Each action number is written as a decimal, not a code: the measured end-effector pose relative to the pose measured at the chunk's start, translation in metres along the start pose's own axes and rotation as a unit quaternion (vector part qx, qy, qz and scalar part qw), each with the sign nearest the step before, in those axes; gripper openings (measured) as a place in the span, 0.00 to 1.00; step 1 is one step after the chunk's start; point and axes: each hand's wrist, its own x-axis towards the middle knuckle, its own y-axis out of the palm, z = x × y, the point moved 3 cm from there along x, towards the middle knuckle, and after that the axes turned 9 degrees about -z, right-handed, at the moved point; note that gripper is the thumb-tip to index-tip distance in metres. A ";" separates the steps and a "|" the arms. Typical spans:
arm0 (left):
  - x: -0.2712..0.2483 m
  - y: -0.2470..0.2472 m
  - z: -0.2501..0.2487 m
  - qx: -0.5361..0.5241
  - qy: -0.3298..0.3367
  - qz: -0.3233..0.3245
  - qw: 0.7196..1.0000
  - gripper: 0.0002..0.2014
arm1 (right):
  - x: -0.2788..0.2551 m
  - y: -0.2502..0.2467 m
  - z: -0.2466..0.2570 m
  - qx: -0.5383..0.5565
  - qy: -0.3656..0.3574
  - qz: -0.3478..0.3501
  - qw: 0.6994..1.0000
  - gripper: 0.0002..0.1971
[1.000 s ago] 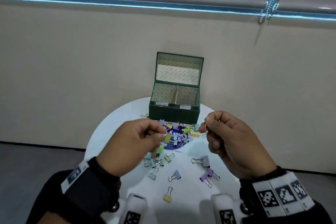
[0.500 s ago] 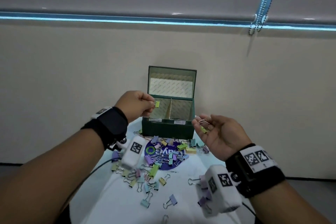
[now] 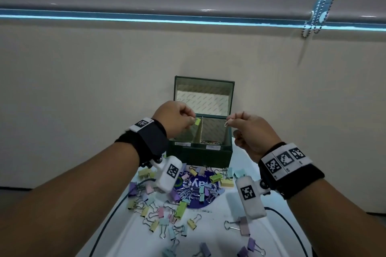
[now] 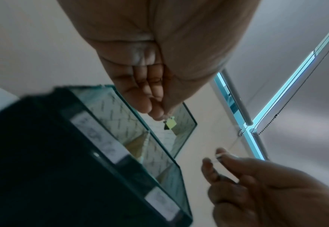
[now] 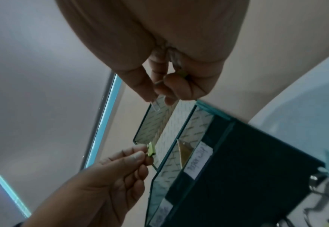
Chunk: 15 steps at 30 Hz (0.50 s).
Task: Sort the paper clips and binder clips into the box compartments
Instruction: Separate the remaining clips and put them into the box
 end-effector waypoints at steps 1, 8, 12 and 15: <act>-0.001 0.005 -0.005 -0.017 -0.005 0.018 1.000 0.04 | 0.003 0.001 0.000 -0.019 -0.011 -0.011 1.000 0.05; 0.002 0.012 -0.011 0.077 0.040 0.034 0.996 0.20 | 0.016 0.002 -0.003 -0.131 -0.074 -0.026 0.988 0.04; -0.003 -0.004 -0.002 0.074 0.042 0.023 0.996 0.12 | 0.020 0.002 -0.005 -0.142 -0.085 -0.030 0.986 0.03; -0.007 -0.011 0.002 0.107 0.060 0.024 0.992 0.08 | 0.021 0.007 -0.002 -0.168 -0.113 -0.029 0.979 0.03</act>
